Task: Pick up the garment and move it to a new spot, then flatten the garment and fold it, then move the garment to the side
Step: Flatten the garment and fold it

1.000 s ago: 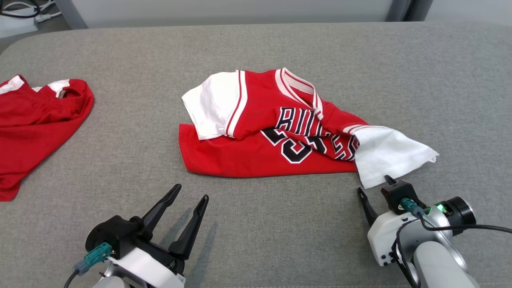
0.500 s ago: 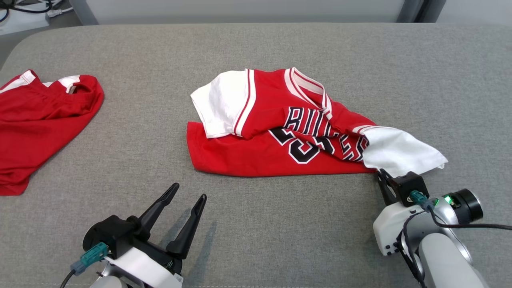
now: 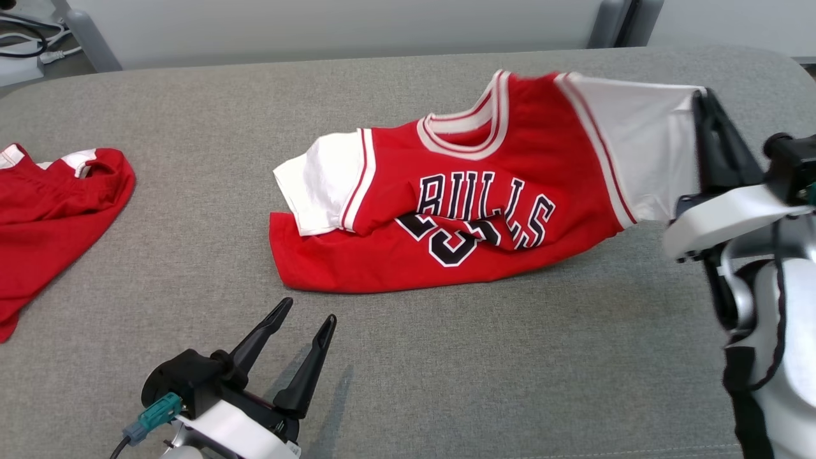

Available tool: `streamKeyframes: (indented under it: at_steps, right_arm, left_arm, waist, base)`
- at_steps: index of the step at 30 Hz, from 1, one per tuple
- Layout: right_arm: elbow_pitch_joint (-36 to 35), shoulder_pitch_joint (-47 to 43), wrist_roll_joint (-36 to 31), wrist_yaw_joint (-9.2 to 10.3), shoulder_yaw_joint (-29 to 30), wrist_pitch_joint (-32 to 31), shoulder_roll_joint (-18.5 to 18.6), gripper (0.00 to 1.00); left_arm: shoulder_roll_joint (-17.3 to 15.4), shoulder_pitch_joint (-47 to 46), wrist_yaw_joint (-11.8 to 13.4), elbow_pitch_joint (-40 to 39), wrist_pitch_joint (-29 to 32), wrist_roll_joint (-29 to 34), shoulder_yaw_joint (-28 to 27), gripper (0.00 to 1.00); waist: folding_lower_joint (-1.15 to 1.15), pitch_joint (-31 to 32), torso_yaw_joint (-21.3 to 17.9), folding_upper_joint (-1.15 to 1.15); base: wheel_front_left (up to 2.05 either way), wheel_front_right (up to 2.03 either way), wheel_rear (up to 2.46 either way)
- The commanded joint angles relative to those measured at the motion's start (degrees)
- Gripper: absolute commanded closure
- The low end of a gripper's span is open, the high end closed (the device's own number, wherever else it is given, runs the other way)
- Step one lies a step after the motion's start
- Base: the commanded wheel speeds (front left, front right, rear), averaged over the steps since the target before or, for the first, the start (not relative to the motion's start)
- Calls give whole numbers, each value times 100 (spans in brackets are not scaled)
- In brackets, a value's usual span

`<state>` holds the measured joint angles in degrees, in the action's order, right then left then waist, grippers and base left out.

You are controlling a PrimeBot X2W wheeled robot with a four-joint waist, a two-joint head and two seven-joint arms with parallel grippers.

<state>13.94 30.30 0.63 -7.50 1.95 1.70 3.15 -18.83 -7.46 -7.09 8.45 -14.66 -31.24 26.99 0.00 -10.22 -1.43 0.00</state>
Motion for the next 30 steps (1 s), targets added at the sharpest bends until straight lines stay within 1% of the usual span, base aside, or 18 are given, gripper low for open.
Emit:
streamKeyframes:
  at_steps: [1,6,10,12,16,20,25,26,30]
  right_arm:
    - [-206,157,-132,1,-48,-60,-27,100]
    - [-284,-126,-562,1,760,-707,-27,100]
    - [-134,-545,-754,1,1074,-1018,-27,100]
    - [-21,-739,-659,1,1157,-1059,-27,100]
    - [186,-1004,-435,1,1163,-921,-27,100]
    - [353,-1101,-269,1,1054,-713,-27,100]
    - [476,-1055,-166,1,894,-539,-27,100]
    - [523,-1011,-148,1,831,-484,-27,100]
    - [578,-948,-102,1,701,-370,-27,100]
  left_arm:
    - [-86,-127,-40,-95,-34,17,-210,0]
    - [-51,-133,-40,-57,-34,22,-207,0]
    - [-62,-173,-40,-59,-34,16,-180,0]
    - [-84,-193,-40,-69,-34,12,-157,0]
    - [-171,-246,-40,-37,-34,-30,-90,0]
    - [-385,-516,-40,65,-34,-60,42,0]
    - [-723,-1061,-40,453,-34,-159,430,0]
    - [-825,-1269,-40,652,-34,-224,552,0]
    - [-942,-1549,-40,1024,-34,-409,737,0]
  waist:
    - [0,9,-11,0]
    - [0,1,-28,0]
    - [0,-46,-12,0]
    - [0,-72,-2,0]
    - [0,-107,21,0]
    - [0,-147,20,0]
    - [0,-245,-57,0]
    - [0,-303,-102,0]
    - [0,-432,-199,0]
  base:
    - [0,0,0]
    - [0,0,0]
    - [0,0,0]
    - [0,0,0]
    - [0,0,0]
    - [0,0,0]
    - [0,0,0]
    - [0,0,0]
    - [0,0,0]
